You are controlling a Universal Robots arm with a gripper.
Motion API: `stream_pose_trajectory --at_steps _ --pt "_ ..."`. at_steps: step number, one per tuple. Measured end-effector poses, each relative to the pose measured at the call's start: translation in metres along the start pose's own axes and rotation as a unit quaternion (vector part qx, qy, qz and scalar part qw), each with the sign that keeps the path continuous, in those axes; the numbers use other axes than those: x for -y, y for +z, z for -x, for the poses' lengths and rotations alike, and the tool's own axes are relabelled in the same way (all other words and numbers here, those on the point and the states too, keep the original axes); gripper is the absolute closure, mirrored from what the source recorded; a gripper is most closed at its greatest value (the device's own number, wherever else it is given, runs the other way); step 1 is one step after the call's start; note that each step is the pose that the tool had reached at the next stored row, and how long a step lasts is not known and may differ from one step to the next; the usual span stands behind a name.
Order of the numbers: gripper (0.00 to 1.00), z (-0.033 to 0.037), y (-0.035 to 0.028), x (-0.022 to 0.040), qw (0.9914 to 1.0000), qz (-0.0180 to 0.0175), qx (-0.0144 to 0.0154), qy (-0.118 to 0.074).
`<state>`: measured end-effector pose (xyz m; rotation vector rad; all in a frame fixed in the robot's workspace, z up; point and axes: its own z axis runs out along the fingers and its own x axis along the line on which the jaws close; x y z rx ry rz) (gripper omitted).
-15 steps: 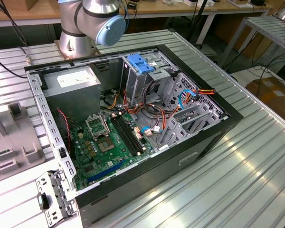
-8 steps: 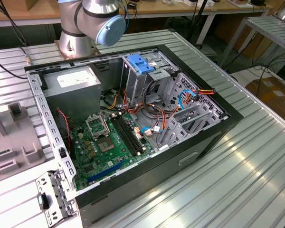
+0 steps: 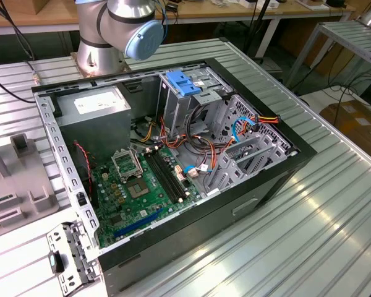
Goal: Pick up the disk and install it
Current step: 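Pick up the disk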
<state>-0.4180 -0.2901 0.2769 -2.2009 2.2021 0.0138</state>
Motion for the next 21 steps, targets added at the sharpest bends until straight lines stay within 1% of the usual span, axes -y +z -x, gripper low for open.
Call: stream_pose_trajectory --at_steps 4,5,6,7,15,21 --pt "0.52 0.0 0.0002 0.0 1.0 0.0 0.0 0.0" --pt "0.53 0.0 0.0003 0.0 1.0 0.0 0.0 0.0" --pt "0.6 0.0 0.0004 0.0 1.0 0.0 0.0 0.0" --pt "0.64 0.0 0.0004 0.0 1.0 0.0 0.0 0.0" --pt "0.64 0.0 0.0018 0.0 1.0 0.0 0.0 0.0" --pt "0.64 0.0 0.0007 0.0 1.0 -0.0002 0.0001 0.0"
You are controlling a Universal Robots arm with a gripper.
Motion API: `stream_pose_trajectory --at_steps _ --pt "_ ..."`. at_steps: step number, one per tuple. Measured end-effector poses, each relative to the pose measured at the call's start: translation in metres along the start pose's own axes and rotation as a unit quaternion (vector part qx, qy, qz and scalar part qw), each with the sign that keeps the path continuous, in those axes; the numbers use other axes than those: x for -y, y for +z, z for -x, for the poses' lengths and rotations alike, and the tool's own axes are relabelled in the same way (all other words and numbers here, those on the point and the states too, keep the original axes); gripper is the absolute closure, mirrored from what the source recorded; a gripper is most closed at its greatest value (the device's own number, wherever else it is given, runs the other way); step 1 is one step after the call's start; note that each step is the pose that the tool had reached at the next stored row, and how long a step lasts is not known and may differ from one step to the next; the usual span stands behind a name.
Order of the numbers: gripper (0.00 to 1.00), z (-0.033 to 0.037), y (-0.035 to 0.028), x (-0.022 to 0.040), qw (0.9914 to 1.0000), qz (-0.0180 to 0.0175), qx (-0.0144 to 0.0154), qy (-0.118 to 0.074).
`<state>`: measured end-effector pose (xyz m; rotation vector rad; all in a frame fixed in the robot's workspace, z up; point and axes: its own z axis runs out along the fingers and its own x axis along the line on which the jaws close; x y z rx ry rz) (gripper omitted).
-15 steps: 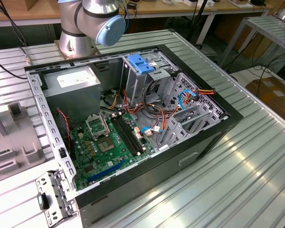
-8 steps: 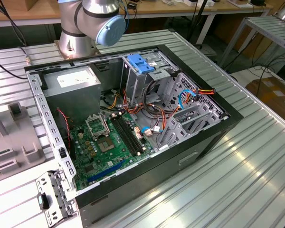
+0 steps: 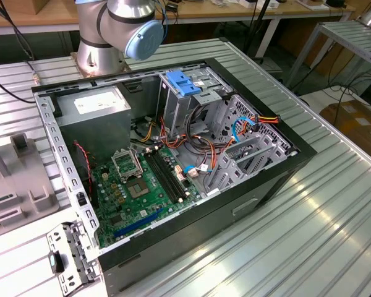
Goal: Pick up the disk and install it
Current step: 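Pick up the disk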
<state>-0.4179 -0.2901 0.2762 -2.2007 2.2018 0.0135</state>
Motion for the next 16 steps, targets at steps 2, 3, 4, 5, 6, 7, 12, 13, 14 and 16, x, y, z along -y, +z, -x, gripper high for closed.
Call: stream_pose_trajectory --at_steps 2,3,4,5,6,7,12,13,14,16 --pt "0.64 0.0 -0.0013 -0.0001 1.0 0.0001 0.0 0.0" --pt "0.64 0.0001 -0.0022 0.0 1.0 0.0001 0.0 0.0" --pt "0.64 0.0001 -0.0028 0.0 1.0 0.0001 0.0001 0.0" --pt "0.64 0.0001 -0.0036 0.0 1.0 0.0002 0.0001 0.0" --pt "0.64 0.0001 -0.0042 0.0 1.0 0.0001 0.0002 0.0" --pt "0.64 0.0002 -0.0052 0.0 1.0 0.0002 0.0003 0.0" --pt "0.64 0.0002 -0.0087 0.0001 1.0 0.0002 0.0012 0.0" --pt "0.64 0.0002 -0.0095 0.0001 1.0 0.0002 0.0015 0.0" --pt "0.64 0.0003 -0.0101 0.0001 1.0 0.0002 0.0017 0.0" --pt "0.64 0.0003 -0.0115 0.0001 1.0 0.0001 0.0019 0.0"
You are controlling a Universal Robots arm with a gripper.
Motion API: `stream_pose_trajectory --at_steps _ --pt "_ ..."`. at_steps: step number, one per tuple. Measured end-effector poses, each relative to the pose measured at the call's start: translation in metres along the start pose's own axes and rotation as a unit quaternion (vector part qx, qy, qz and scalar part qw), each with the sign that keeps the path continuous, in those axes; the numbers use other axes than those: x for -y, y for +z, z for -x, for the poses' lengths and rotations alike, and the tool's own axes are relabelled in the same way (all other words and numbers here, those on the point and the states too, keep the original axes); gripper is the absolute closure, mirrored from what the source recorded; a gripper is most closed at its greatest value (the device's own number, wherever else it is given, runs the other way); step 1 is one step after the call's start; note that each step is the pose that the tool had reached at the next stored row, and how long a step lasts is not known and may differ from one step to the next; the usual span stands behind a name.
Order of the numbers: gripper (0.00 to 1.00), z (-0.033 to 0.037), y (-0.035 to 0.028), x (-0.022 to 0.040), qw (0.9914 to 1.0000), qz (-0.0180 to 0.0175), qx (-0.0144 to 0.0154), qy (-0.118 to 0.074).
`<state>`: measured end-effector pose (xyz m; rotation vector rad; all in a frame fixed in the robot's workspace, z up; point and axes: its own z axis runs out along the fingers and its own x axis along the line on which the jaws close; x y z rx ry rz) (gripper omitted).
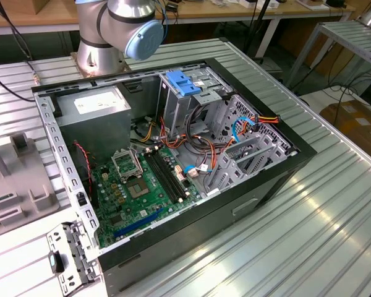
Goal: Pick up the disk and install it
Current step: 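Pick up the disk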
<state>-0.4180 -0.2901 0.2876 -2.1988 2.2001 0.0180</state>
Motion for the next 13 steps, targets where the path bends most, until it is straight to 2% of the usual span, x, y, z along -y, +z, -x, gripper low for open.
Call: stream_pose_trajectory --at_steps 13 --pt "0.64 0.0004 -0.0148 0.0002 1.0 0.0 0.0017 0.0"
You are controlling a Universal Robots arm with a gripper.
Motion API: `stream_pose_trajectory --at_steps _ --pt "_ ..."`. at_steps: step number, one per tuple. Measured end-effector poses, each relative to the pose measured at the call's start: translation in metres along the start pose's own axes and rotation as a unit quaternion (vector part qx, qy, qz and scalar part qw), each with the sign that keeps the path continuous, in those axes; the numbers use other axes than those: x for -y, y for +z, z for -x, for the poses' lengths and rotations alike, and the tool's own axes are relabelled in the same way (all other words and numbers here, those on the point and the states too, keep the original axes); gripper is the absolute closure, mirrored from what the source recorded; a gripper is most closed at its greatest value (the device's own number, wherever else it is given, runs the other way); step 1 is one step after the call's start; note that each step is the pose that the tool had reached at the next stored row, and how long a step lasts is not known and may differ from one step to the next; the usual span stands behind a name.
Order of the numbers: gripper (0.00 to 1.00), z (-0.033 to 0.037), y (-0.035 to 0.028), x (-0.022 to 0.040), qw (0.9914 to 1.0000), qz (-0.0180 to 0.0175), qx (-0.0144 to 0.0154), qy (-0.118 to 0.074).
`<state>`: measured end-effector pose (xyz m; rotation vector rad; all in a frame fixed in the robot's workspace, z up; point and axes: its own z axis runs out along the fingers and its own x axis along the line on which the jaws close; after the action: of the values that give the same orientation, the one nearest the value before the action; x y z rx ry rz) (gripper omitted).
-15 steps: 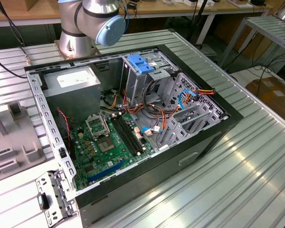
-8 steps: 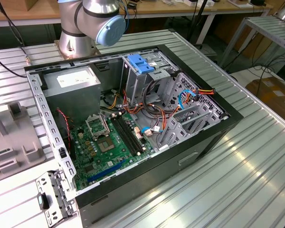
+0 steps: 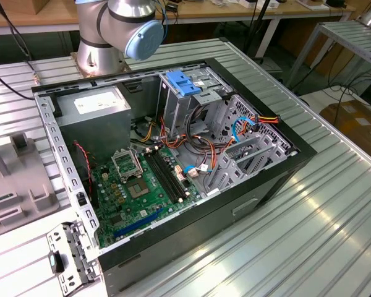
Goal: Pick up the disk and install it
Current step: 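Pick up the disk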
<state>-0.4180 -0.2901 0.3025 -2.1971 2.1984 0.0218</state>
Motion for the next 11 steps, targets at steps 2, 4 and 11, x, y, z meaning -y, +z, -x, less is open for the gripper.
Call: stream_pose_trajectory --at_steps 2,4,11 --pt "0.64 0.0001 -0.0035 0.0001 1.0 0.0 0.0003 0.0" --pt "0.64 0.0002 -0.0073 0.0001 1.0 0.0 0.0006 0.0" --pt "0.64 0.0005 -0.0145 0.0002 1.0 0.0 0.0007 0.0"
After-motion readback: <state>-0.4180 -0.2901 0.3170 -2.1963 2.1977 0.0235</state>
